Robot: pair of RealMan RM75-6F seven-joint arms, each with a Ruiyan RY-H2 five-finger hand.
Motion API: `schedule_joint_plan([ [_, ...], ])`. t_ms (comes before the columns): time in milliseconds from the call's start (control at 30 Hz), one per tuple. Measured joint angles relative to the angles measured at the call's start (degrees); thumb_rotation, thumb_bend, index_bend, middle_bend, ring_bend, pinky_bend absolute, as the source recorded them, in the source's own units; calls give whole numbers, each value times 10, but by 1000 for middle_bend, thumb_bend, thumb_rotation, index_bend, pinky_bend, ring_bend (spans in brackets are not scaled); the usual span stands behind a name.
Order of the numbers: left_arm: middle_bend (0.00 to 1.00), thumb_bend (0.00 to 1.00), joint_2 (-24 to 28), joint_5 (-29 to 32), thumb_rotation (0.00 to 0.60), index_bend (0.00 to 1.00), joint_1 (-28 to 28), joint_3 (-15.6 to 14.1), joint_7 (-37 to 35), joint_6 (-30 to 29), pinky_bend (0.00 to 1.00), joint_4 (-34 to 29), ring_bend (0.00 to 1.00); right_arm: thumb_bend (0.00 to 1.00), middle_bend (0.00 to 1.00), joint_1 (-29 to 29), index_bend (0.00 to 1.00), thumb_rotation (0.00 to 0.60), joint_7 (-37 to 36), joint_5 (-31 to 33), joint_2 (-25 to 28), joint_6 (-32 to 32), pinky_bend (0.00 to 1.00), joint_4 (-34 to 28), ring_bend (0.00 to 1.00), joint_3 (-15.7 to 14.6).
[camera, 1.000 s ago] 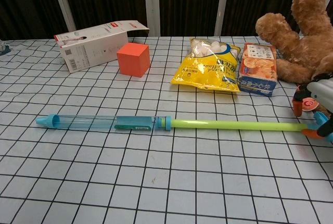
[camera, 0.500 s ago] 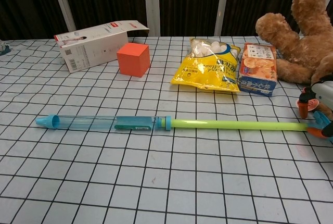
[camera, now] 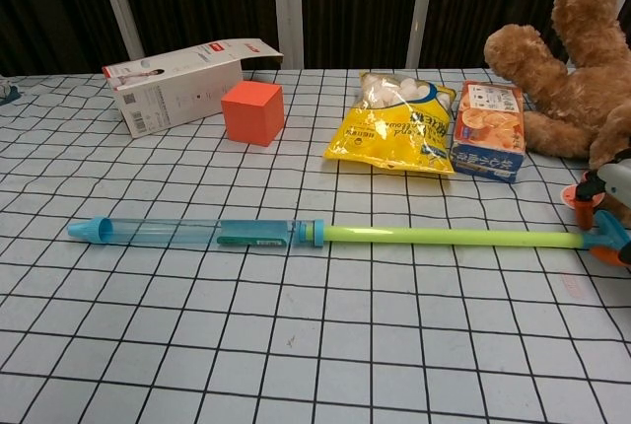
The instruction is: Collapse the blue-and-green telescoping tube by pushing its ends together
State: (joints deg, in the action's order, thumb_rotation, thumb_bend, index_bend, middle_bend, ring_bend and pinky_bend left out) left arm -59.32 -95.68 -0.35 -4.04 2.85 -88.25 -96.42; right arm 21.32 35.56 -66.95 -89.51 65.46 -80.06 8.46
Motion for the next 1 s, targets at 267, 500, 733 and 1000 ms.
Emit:
schedule_joint_plan([
  [267,0,131,-1,0,600,0,0,0,0,-2,0,1,0,366,308,4,524,600,2,6,-2,-1,61,6,181,-4],
  [500,0,131,-1,1,600,0,0,0,0,-1,0,1,0,395,308,6,565,600,4,12,-3,-1,61,9,181,-6],
  [733,0,131,0,1,600,0,0,0,-1,-1,0,0,0,458,308,7,657,600,2,14,-2,1,61,7,181,-10],
  [1000,0,131,1,7,600,0,-2,1,-3,5,0,-5,0,459,308,5,675,600,-5,3,7,8,61,-16,181,-17],
])
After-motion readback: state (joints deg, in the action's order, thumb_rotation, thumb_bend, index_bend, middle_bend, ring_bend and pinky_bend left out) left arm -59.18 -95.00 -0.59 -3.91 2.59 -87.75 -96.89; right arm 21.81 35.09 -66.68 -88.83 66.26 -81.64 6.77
